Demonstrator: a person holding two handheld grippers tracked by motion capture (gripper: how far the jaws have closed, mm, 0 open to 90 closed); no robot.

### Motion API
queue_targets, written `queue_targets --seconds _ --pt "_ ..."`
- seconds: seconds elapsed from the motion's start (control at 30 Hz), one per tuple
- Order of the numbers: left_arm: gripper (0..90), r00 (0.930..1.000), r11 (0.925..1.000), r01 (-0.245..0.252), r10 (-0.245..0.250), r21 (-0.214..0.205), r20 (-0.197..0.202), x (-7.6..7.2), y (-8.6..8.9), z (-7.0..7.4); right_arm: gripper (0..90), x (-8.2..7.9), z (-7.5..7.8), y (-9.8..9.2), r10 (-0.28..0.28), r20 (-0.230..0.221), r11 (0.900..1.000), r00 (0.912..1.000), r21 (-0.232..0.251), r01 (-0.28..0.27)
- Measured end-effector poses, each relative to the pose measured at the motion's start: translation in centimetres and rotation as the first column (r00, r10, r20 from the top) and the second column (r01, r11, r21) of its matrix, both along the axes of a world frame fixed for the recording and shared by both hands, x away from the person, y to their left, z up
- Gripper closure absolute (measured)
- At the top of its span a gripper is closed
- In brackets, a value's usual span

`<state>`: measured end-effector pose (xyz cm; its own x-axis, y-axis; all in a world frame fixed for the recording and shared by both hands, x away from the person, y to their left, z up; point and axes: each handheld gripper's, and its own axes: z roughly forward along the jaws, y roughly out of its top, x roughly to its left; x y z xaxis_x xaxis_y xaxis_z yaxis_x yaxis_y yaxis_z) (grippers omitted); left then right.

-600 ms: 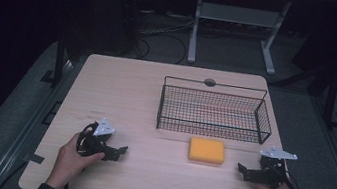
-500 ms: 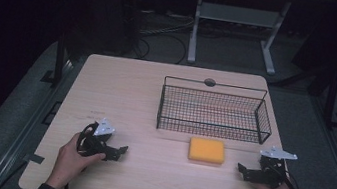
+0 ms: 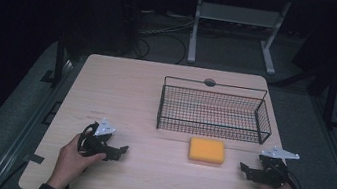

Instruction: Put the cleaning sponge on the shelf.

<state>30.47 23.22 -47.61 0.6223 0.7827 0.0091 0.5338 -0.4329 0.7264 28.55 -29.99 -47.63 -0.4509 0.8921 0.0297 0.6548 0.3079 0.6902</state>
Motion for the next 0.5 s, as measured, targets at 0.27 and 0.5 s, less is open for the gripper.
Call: queue_targets --seconds 0.27,0.5 --pt "12.7 1.0000 1.0000 -0.002 0.002 -0.001 0.000 0.0 0.0 0.0 66.5 -0.3 1.3 -0.1 0.065 0.009 0.9960 0.9979 0.062 -0.065" --pt "12.7 1.0000 1.0000 -0.004 0.004 -0.002 0.000 -0.1 0.0 0.0 88.7 -0.2 1.7 0.7 0.129 -0.004 0.9877 0.9917 0.090 -0.128"
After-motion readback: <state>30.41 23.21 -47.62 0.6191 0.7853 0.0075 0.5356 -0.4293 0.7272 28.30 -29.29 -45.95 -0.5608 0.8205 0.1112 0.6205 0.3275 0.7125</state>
